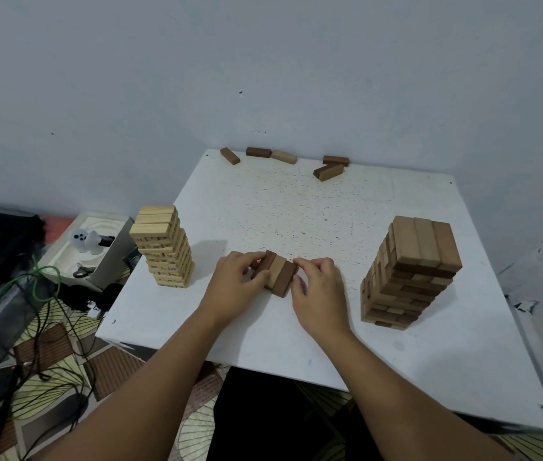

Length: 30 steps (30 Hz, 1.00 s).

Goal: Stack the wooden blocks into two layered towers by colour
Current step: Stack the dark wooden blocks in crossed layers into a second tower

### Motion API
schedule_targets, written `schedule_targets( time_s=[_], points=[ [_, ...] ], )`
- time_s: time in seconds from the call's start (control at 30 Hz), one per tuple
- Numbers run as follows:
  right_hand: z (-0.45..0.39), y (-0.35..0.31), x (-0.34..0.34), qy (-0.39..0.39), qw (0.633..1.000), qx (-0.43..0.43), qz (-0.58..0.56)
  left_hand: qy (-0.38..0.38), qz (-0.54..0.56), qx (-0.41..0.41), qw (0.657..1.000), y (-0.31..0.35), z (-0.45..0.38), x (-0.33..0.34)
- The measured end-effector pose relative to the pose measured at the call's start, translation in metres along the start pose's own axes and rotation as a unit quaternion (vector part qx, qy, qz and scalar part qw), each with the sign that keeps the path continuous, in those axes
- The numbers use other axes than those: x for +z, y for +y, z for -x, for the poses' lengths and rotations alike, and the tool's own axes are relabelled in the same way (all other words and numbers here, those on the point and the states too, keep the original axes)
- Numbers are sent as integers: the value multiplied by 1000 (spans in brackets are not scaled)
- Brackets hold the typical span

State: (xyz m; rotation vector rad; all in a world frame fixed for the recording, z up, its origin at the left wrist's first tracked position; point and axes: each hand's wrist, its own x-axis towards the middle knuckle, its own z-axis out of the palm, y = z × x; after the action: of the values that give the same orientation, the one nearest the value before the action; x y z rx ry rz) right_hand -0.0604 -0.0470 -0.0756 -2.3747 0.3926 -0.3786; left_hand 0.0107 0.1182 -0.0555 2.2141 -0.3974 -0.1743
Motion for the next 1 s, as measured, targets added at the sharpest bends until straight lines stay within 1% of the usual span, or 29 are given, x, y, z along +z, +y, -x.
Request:
schedule_targets(
  time_s=[0.17,0.23,0.47,0.73,0.83,1.0],
  points=[
    [0,-1,0,1,1000,0,9,-34,10,-37,999,3,8,-3],
    [0,-1,-1,-1,1000,-1,17,-48,1,-37,998,2,11,-3],
    [1,-1,-2,-5,1000,-3,22,-16,-18,-20,1000,2,15,2],
    [1,0,-1,-9,999,-19,44,-31,-14,-24,999,3,11,-2],
    [1,1,-3,-32,998,-23,53,-57,-16,-30,998,3,8,-8],
    [-1,-1,-8,-95,992,-26,76,-148,-65,-16,987,4,0,-29]
  ],
)
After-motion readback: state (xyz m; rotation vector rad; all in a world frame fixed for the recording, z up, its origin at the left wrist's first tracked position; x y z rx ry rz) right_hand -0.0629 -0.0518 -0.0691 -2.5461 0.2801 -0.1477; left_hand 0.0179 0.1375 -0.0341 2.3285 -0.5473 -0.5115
